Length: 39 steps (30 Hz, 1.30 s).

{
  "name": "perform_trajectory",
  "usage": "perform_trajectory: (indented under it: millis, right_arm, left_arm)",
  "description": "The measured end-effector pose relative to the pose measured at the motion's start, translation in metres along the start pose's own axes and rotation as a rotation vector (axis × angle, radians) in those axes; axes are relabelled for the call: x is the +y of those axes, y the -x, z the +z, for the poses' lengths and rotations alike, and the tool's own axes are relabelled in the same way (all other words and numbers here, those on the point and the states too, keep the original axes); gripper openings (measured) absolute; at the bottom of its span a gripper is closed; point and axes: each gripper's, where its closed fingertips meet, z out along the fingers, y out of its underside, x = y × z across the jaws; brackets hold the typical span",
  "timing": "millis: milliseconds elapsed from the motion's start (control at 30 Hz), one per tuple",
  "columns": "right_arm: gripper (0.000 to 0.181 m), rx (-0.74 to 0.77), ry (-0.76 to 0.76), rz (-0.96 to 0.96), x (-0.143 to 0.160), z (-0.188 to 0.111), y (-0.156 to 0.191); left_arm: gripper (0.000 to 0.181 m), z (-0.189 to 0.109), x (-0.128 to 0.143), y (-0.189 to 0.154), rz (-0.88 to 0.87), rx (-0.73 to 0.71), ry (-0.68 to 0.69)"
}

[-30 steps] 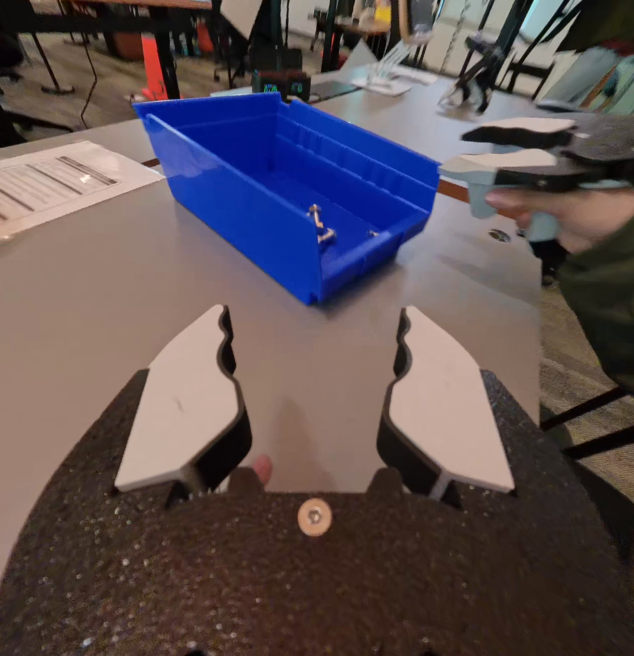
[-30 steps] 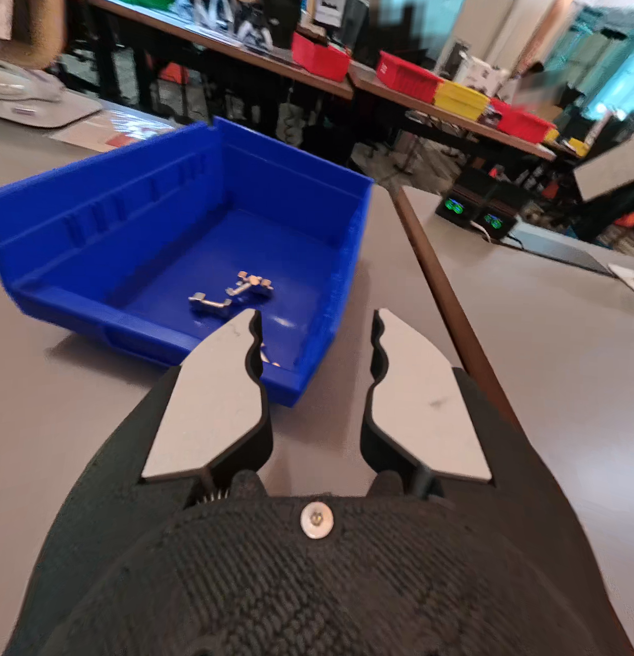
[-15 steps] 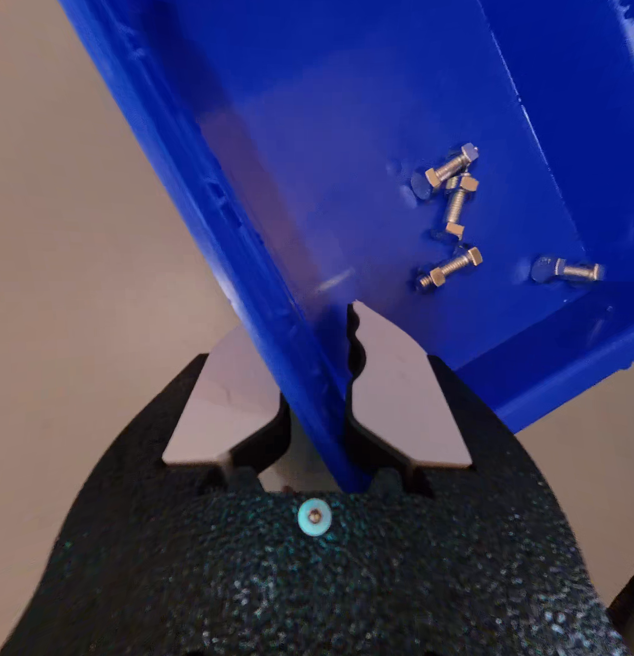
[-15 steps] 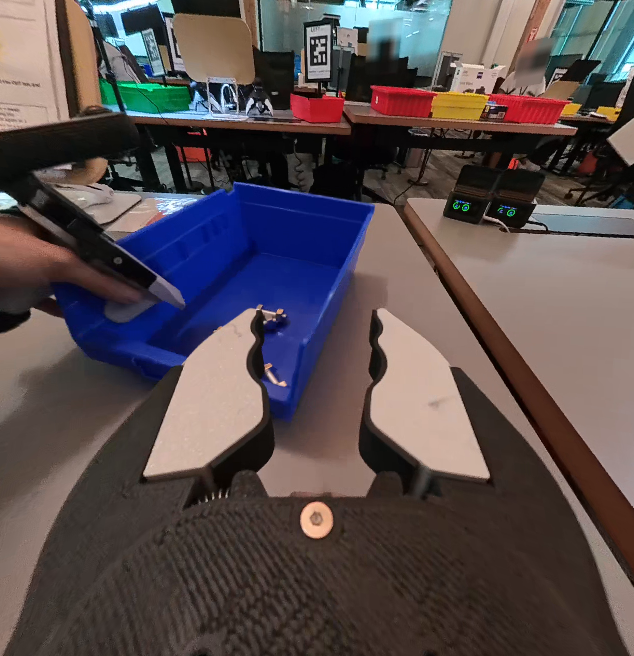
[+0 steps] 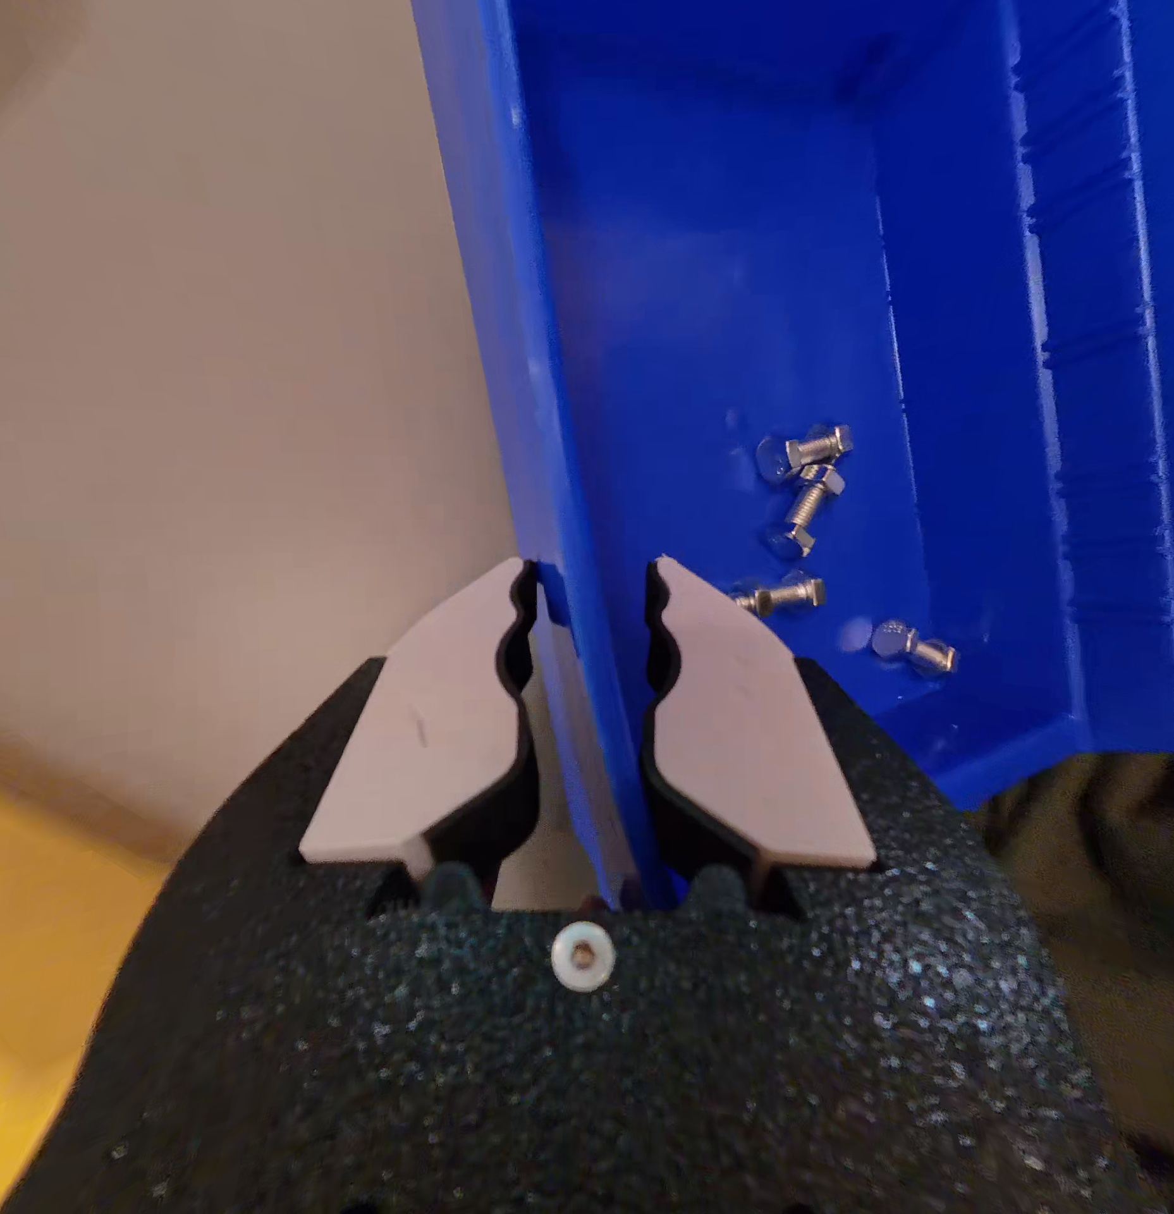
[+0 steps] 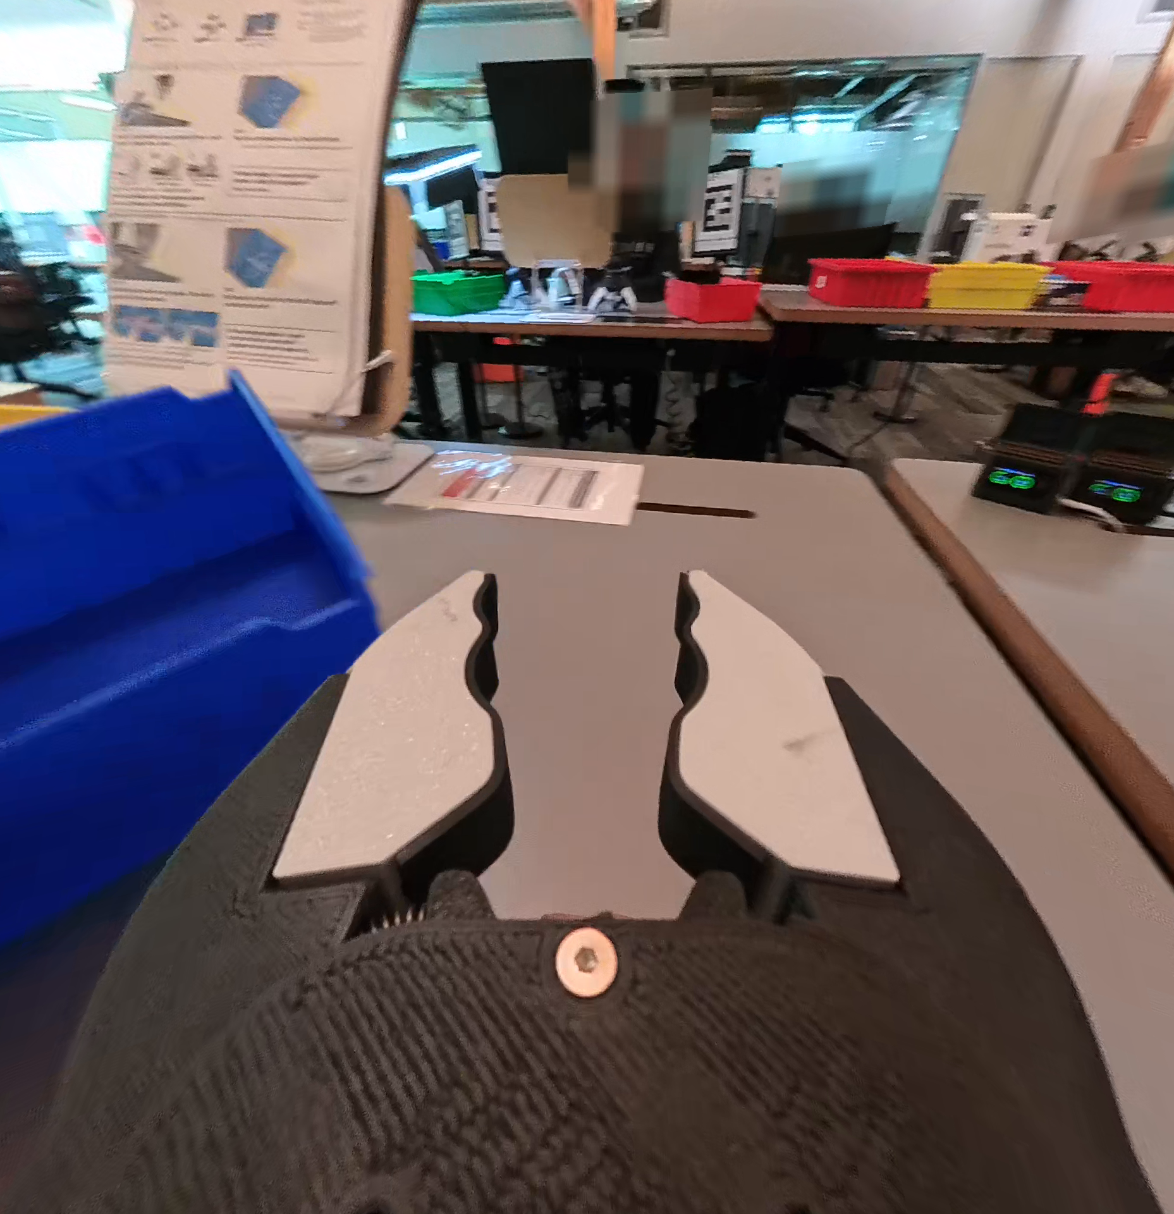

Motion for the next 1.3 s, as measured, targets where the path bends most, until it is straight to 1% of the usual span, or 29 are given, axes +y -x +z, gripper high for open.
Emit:
perform_trajectory:
  millis: [33, 133, 200, 267, 333, 367, 400, 500, 533, 600, 667, 700, 733, 767, 800, 833, 867, 900, 933, 967, 1000, 1033, 1067, 1100, 1133, 1200, 1233, 1267, 1300]
  right_arm:
    - [0.053, -0.031, 0.011, -0.008, 0.003, 0.005, 0.013]
    - [0.055, -0.111, 0.044, 0.005, 0.018, 0.028, 0.056]
    - [0.059, -0.222, 0.086, 0.055, 0.030, 0.052, 0.101]
    - [0.059, -0.406, 0.139, 0.137, 0.037, 0.078, 0.169]
    - [0.061, -0.633, 0.199, 0.212, 0.036, 0.099, 0.250]
    - [0.061, -0.708, 0.227, 0.234, 0.036, 0.110, 0.286]
    - [0.063, -0.747, 0.251, 0.251, 0.036, 0.122, 0.319]
    - [0.071, -0.756, 0.275, 0.227, 0.039, 0.154, 0.404]
    - [0.075, -0.748, 0.265, 0.199, 0.040, 0.163, 0.428]
    - [0.081, -0.693, 0.264, 0.176, 0.041, 0.181, 0.463]
    - [0.071, -0.636, 0.256, 0.101, 0.044, 0.198, 0.488]
    - [0.039, -0.555, 0.258, 0.076, 0.048, 0.213, 0.489]
    - [0.042, -0.516, 0.315, 0.077, 0.057, 0.222, 0.493]
    - [0.046, -0.514, 0.344, 0.119, 0.058, 0.227, 0.499]
    - [0.053, -0.520, 0.381, 0.175, 0.059, 0.229, 0.505]
    - [0.069, -0.539, 0.432, 0.235, 0.058, 0.224, 0.512]
    - [0.079, -0.575, 0.424, 0.261, 0.047, 0.217, 0.518]
    - [0.072, -0.597, 0.348, 0.250, 0.032, 0.212, 0.521]
    - [0.057, -0.594, 0.277, 0.216, 0.021, 0.210, 0.521]
    - [0.045, -0.574, 0.255, 0.179, 0.020, 0.212, 0.519]
    - [0.049, -0.563, 0.295, 0.160, 0.030, 0.216, 0.522]
    - [0.059, -0.561, 0.374, 0.149, 0.046, 0.220, 0.526]
    - [0.058, -0.551, 0.430, 0.164, 0.056, 0.224, 0.526]
    - [0.059, -0.547, 0.441, 0.187, 0.060, 0.229, 0.527]
    - [0.063, -0.521, 0.462, 0.195, 0.065, 0.236, 0.525]
    - [0.051, -0.502, 0.466, 0.207, 0.066, 0.249, 0.524]
    - [0.047, -0.522, 0.507, 0.236, 0.067, 0.250, 0.530]
    - [0.057, -0.541, 0.600, 0.286, 0.068, 0.244, 0.537]
    - [0.055, -0.585, 0.631, 0.358, 0.057, 0.236, 0.545]
  left_arm:
    - [0.032, -0.024, 0.021, -0.001, -0.020, -0.012, -0.010]
    - [0.032, -0.095, 0.084, 0.000, -0.115, -0.029, -0.034]
    - [0.032, -0.138, 0.125, 0.003, -0.193, -0.051, -0.056]
    - [0.033, -0.181, 0.162, 0.010, -0.274, -0.098, -0.064]
    - [0.033, -0.226, 0.194, 0.021, -0.338, -0.201, -0.074]
    - [0.034, -0.250, 0.207, 0.028, -0.365, -0.270, -0.082]
    - [0.034, -0.274, 0.220, 0.036, -0.393, -0.343, -0.094]
    - [0.035, -0.334, 0.261, 0.057, -0.533, -0.541, -0.123]
    - [0.035, -0.349, 0.275, 0.063, -0.588, -0.593, -0.128]
    - [0.035, -0.371, 0.300, 0.072, -0.689, -0.682, -0.146]
    - [0.035, -0.384, 0.322, 0.081, -0.784, -0.737, -0.180]
    - [0.035, -0.387, 0.332, 0.085, -0.826, -0.755, -0.195]
    - [0.034, -0.389, 0.340, 0.089, -0.867, -0.766, -0.216]
    - [0.035, -0.390, 0.347, 0.094, -0.901, -0.775, -0.231]
    - [0.035, -0.389, 0.353, 0.098, -0.926, -0.780, -0.241]
    - [0.035, -0.388, 0.358, 0.102, -0.945, -0.782, -0.251]
    - [0.036, -0.386, 0.362, 0.106, -0.958, -0.785, -0.255]
    - [0.036, -0.383, 0.365, 0.109, -0.966, -0.786, -0.258]
    - [0.036, -0.379, 0.367, 0.111, -0.975, -0.784, -0.261]
    - [0.036, -0.376, 0.368, 0.113, -0.982, -0.781, -0.260]
    - [0.036, -0.373, 0.368, 0.115, -0.982, -0.777, -0.259]
    - [0.037, -0.370, 0.367, 0.117, -0.980, -0.773, -0.260]
    - [0.037, -0.366, 0.366, 0.119, -0.976, -0.770, -0.260]
    - [0.037, -0.362, 0.364, 0.122, -0.974, -0.766, -0.256]
    - [0.037, -0.357, 0.363, 0.124, -0.978, -0.761, -0.251]
    - [0.037, -0.353, 0.362, 0.130, -0.997, -0.766, -0.252]
    - [0.037, -0.353, 0.361, 0.132, -1.004, -0.771, -0.266]
    - [0.036, -0.353, 0.360, 0.135, -1.006, -0.776, -0.276]
    - [0.036, -0.354, 0.360, 0.136, -1.007, -0.776, -0.286]
